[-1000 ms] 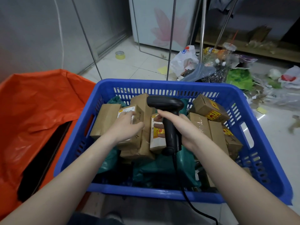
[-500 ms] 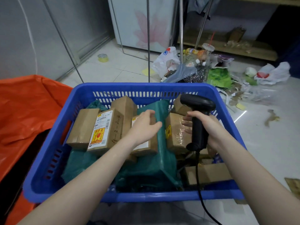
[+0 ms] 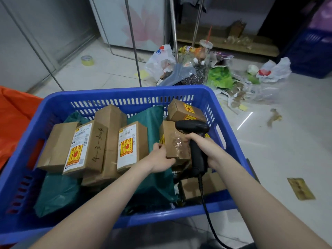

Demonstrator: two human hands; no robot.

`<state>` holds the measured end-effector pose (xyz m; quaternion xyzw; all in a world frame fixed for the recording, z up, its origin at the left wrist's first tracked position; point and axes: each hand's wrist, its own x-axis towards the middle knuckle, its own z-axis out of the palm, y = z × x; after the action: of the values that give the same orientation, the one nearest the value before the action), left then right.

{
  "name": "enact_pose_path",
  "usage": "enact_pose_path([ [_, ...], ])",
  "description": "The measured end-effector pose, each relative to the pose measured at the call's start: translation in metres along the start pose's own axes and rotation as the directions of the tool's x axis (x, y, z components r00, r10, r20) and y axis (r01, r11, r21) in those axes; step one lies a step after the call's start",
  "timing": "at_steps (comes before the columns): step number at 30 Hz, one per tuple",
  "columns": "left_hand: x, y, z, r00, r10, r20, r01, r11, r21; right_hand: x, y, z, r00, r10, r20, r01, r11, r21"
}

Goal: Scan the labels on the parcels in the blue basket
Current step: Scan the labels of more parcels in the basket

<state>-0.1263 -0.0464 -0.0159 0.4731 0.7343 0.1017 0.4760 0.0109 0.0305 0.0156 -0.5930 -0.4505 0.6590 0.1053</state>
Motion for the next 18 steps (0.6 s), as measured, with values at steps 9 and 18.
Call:
enact_pose_path([
  [9, 0.006, 0.000, -0.004, 0.999, -0.037, -0.017, 0.037, 0.999, -0.014, 0.002, -0.001, 0.011, 0.998, -0.035, 0.052, 0.038, 0.997, -0.062],
  [18, 0.000, 0.012, -0.001, 0.995, 0.073, 0.073, -0.048, 0.952, -0.301, -0.001, -0.009, 0.014, 0.998, -0.018, 0.057, 0.020, 0.999, -0.040],
])
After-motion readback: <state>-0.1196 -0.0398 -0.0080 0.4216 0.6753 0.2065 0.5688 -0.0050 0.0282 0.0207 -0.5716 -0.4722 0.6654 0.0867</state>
